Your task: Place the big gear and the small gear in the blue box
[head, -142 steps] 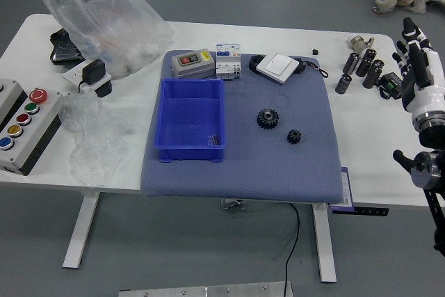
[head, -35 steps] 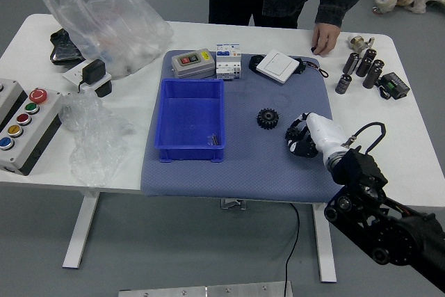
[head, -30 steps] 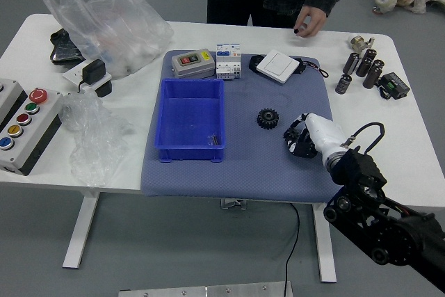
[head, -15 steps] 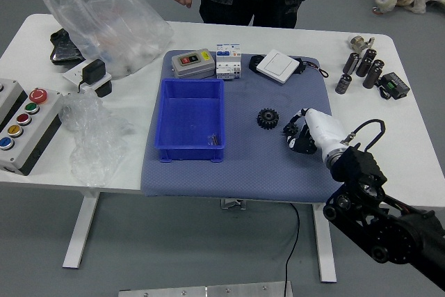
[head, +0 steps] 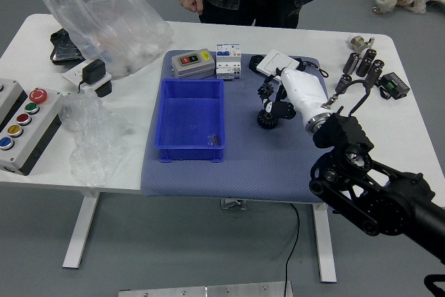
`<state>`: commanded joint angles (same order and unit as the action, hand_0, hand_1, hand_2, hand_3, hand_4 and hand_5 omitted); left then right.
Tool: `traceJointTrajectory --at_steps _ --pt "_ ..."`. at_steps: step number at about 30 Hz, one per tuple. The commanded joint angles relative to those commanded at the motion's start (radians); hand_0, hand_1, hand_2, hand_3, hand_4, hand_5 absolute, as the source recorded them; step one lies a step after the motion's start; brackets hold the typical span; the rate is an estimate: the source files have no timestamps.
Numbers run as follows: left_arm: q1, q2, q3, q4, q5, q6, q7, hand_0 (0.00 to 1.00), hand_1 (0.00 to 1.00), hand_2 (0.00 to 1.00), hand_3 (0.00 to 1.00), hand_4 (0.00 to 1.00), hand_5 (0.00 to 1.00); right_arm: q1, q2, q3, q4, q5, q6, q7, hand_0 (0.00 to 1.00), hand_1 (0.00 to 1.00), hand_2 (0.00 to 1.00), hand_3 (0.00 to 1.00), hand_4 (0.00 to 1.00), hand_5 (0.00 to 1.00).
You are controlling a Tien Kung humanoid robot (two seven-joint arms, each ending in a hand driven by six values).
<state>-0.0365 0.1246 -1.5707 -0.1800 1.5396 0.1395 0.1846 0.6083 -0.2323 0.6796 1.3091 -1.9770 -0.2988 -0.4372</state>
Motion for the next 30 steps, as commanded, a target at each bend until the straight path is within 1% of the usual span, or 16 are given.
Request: traceJointTrajectory --at_steps 4,5,7,10,11,13,16,17,21,22,27,28,30 --pt "0.0 -0.001 0.002 0.0 0.0 0.0 0.002 0.622 0.519 0.517 0.662 0.696 0.275 0.07 0.037 -0.071 -0.021 -0.016 -0.014 0.05 0.246 0.423 0.336 0.421 0.499 0.08" --pt "0.001 -0.001 0.002 0.0 0.0 0.0 0.002 0.622 0.52 0.517 0.662 0.696 0.274 0.091 0.047 -0.095 -0.032 -0.021 -0.011 0.067 0.256 0.435 0.336 0.425 0.475 0.083" --pt "0.001 0.0 0.001 0.0 0.002 0.0 0.004 0.622 0.52 0.517 0.662 0.696 0.274 0.122 0.06 -0.133 -0.052 -0.033 0.009 0.084 0.256 0.435 0.336 0.425 0.475 0.083" --pt "0.0 0.001 0.001 0.0 0.003 0.0 0.005 0.622 0.52 0.517 0.662 0.696 0.274 0.164 0.076 -0.193 -0.072 -0.054 0.057 0.094 0.256 0.435 0.336 0.425 0.475 0.083" --pt "0.0 0.002 0.0 0.0 0.004 0.0 0.005 0.622 0.519 0.517 0.662 0.696 0.274 0.175 0.08 -0.211 -0.078 -0.059 0.074 0.096 0.267 0.451 0.344 0.436 0.467 0.082" --pt "-0.001 0.003 0.0 0.0 0.005 0.0 0.005 0.622 0.519 0.517 0.662 0.696 0.274 0.191 0.087 -0.234 -0.089 -0.065 0.1 0.1 0.267 0.451 0.344 0.436 0.467 0.082" --pt "-0.002 0.004 0.0 0.0 0.005 -0.001 0.005 0.622 0.519 0.517 0.662 0.696 0.274 0.206 0.095 -0.263 -0.102 -0.069 0.124 0.104 0.267 0.451 0.344 0.436 0.467 0.082" --pt "-0.003 0.004 0.0 0.0 0.006 -0.001 0.005 0.622 0.518 0.517 0.662 0.696 0.274 0.21 0.098 -0.274 -0.107 -0.07 0.13 0.105 0.287 0.505 0.44 0.442 0.463 0.078" --pt "-0.004 0.005 -0.001 0.0 0.008 -0.001 0.006 0.622 0.518 0.517 0.662 0.696 0.274 0.221 0.112 -0.308 -0.125 -0.068 0.148 0.106 0.287 0.505 0.44 0.442 0.463 0.078" --pt "-0.004 0.005 0.0 0.0 0.008 -0.001 0.006 0.622 0.518 0.517 0.661 0.696 0.274 0.222 0.116 -0.314 -0.132 -0.067 0.154 0.105 0.32 0.597 0.636 0.463 0.462 0.08" --pt "-0.006 0.006 -0.001 0.0 0.009 -0.002 0.006 0.622 0.518 0.517 0.661 0.696 0.274 0.225 0.127 -0.331 -0.167 -0.053 0.163 0.105 0.32 0.597 0.636 0.463 0.462 0.08" --pt "-0.006 0.006 -0.001 0.0 0.01 -0.002 0.006 0.622 0.521 0.517 0.661 0.696 0.274 0.225 0.128 -0.334 -0.176 -0.049 0.165 0.105 0.4 0.7 0.724 0.665 0.529 0.136" --pt "-0.006 0.007 -0.003 0.0 0.011 -0.002 0.007 0.622 0.521 0.517 0.661 0.696 0.274 0.225 0.13 -0.336 -0.185 -0.044 0.166 0.106 0.4 0.7 0.724 0.665 0.529 0.136"
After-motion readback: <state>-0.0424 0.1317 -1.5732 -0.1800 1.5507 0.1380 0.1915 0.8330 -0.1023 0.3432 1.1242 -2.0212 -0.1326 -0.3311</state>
